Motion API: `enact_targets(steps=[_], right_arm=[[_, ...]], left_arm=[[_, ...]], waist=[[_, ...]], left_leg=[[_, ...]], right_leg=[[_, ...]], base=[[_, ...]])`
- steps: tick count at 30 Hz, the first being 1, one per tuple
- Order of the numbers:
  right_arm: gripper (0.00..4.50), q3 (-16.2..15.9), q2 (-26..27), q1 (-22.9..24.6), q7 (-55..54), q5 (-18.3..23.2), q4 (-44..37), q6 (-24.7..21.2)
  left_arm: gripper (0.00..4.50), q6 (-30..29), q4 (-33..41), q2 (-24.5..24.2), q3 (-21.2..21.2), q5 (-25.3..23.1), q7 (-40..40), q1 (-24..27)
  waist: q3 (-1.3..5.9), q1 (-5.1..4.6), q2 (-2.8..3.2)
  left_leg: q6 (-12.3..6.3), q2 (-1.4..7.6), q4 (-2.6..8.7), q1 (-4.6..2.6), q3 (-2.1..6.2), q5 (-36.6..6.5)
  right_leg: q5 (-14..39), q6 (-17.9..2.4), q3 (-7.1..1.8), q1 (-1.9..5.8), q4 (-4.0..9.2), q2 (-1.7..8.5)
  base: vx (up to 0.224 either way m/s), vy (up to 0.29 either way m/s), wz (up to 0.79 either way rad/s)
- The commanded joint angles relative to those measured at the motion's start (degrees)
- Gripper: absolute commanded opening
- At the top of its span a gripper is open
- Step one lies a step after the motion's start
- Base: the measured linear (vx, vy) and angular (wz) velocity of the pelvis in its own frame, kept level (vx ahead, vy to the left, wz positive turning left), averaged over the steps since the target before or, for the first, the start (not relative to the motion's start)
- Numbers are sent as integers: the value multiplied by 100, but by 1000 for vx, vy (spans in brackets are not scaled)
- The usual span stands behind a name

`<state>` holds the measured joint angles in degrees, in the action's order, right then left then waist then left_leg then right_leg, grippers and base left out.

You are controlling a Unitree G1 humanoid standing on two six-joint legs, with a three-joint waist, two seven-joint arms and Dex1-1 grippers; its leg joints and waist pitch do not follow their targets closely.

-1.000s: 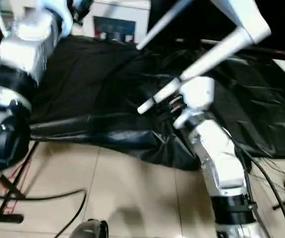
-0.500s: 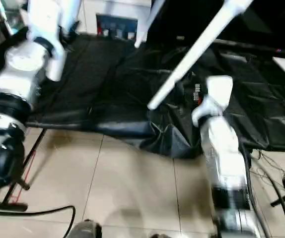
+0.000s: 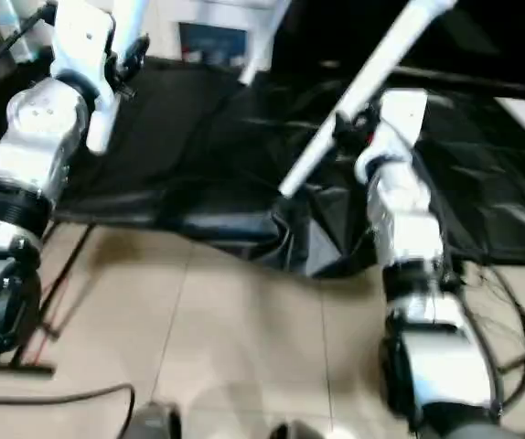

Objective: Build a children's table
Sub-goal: Flip table

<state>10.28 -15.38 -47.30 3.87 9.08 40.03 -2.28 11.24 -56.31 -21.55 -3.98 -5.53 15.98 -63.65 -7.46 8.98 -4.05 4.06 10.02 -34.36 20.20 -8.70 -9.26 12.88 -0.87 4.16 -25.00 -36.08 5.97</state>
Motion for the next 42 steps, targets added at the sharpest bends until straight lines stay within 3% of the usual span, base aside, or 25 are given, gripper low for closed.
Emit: enact_targets(steps=[1,2,5,7,8,9,10,11,12,13,14,15,16,17,18,20,22,24,30,32,34,35,38,40,42], right_arm=[[450,-13,7,-31,42,-61,120,85],[450,-20,-5,-72,65,-85,263,202],[450,1,-108,-300,65,-135,841,452],[450,-14,-168,-425,161,-164,1066,521],[450,-8,-187,-482,273,-151,1160,549],[450,-22,-214,-533,335,-172,1241,552],[450,-22,-214,-533,335,-172,1241,552],[450,-41,-241,-634,454,-186,1345,602],[450,-79,-251,-735,471,-231,1394,621],[450,-84,-252,-750,464,-238,1392,628],[450,-89,-264,-790,451,-249,1444,681],[450,-86,-229,-749,551,-168,1277,662],[450,-84,-221,-741,591,-140,1246,660],[450,-68,-202,-683,608,-92,1117,612],[450,-31,-160,-571,643,-2,910,569],[450,-14,-94,-333,563,37,516,492],[450,-40,-2,-102,541,79,102,352],[450,-166,129,282,555,45,-550,175],[450,-354,321,1202,536,132,-1894,-322],[450,-366,344,1524,482,176,-2367,-556],[450,-334,375,1699,457,218,-2587,-665],[450,-334,390,1816,467,224,-2722,-729],[450,-350,417,1977,473,212,-2953,-882],[450,-358,419,2032,457,217,-3056,-959],[450,-357,405,2080,425,220,-3182,-1084]], left_arm=[[166,57,-214,-18,69,-51,78,22],[166,88,-232,-8,70,-41,98,32],[166,119,-289,-9,84,-41,89,44],[166,128,-281,1,79,-10,111,53],[166,147,-302,10,80,-8,100,54],[166,162,-319,23,81,-6,90,59],[166,162,-319,23,81,-6,90,59],[166,190,-359,61,62,36,129,63],[166,171,-425,122,-20,149,199,54],[166,159,-436,142,-43,186,234,51],[166,144,-463,181,-75,248,287,43],[166,136,-450,254,-168,325,95,69],[166,139,-442,269,-187,331,22,77],[166,-38,-449,304,-272,418,-31,71],[166,-149,-459,333,-319,480,-48,64],[166,-256,-428,382,-353,580,41,92],[166,-196,-362,396,-327,573,26,133],[166,-235,-290,429,-375,632,-54,178],[166,-173,137,562,-437,826,66,528],[166,-168,310,589,-425,864,124,664],[166,-191,368,584,-401,841,96,731],[166,-225,384,569,-354,820,147,767],[166,-174,310,514,-274,715,173,784],[166,-116,286,488,-248,661,138,789],[166,-154,208,462,-262,676,154,724]], waist=[[504,-142,122],[456,-219,147],[409,-273,131],[397,-283,213],[361,-211,404],[311,20,374],[359,269,369],[541,-59,-36],[485,103,-263],[485,103,-263],[521,244,-77],[631,159,54],[602,97,82],[604,74,96],[660,41,176],[668,18,176],[656,3,213],[674,-11,255],[656,-18,258],[628,-10,245],[567,-16,269],[559,-25,253],[459,-35,258],[453,-17,265],[484,-14,289]], left_leg=[[206,214,510,-127,50,-1896],[288,210,521,-271,33,-3118],[181,149,438,-359,43,-3481],[126,236,495,-358,88,-3681],[164,623,1058,155,82,-4806],[162,660,1217,526,-67,-5147],[73,534,1227,278,-453,-4876],[25,405,777,-152,-314,-4024],[-44,224,-160,-110,-126,-1310],[-44,224,-160,-110,-126,-1310],[-101,244,161,182,-34,-331],[48,326,295,15,-80,-9],[165,319,333,88,-94,-248],[234,317,354,125,-84,-465],[342,321,331,153,-62,-644],[189,313,321,146,-71,-623],[134,306,336,188,-58,-600],[143,334,337,129,-56,-665],[170,348,401,127,-70,-931],[246,358,441,89,-81,-1362],[375,363,531,-36,-81,-2353],[373,363,543,-48,-80,-2453],[243,313,647,-305,-127,-3015],[186,295,668,-408,-144,-3101],[116,293,746,-513,-152,-2996]], right_leg=[[1304,-605,-173,276,457,125],[1742,-715,-144,180,595,110],[2751,-436,-16,159,820,162],[2872,-224,148,244,920,163],[1475,-395,346,676,-79,-56],[728,-406,333,778,-687,-108],[862,-369,89,462,-780,-208],[1843,-256,-261,344,-367,17],[5261,-26,-720,241,810,809],[5261,-26,-720,241,810,809],[3643,-135,-633,541,513,632],[1450,-466,-394,372,259,286],[216,-796,-322,380,173,149],[-41,-914,-310,393,153,136],[-734,-1161,-285,429,69,92],[-1193,-1332,-274,444,70,83],[-1230,-1362,-268,483,80,103],[-1268,-1382,-262,455,99,113],[-857,-1333,-274,492,202,169],[-274,-1262,-288,512,263,191],[1178,-1031,-292,533,439,207],[1396,-980,-297,550,466,201],[2804,-802,-223,677,765,150],[3180,-723,-206,739,861,133],[3176,-704,-191,893,920,106]], base=[[-59,-51,7],[-55,-19,3],[-25,-4,1],[0,0,0],[-96,8,-2],[-96,8,-2],[-93,-26,20],[44,-141,15],[44,-141,15],[101,-156,-12],[49,-85,4],[49,-85,4],[10,-62,8],[0,0,0],[0,0,0],[0,0,0],[10,28,-2],[25,53,-1],[0,0,0],[0,0,0],[0,0,0],[0,0,0],[0,0,0],[0,0,0],[92,4,-5]])
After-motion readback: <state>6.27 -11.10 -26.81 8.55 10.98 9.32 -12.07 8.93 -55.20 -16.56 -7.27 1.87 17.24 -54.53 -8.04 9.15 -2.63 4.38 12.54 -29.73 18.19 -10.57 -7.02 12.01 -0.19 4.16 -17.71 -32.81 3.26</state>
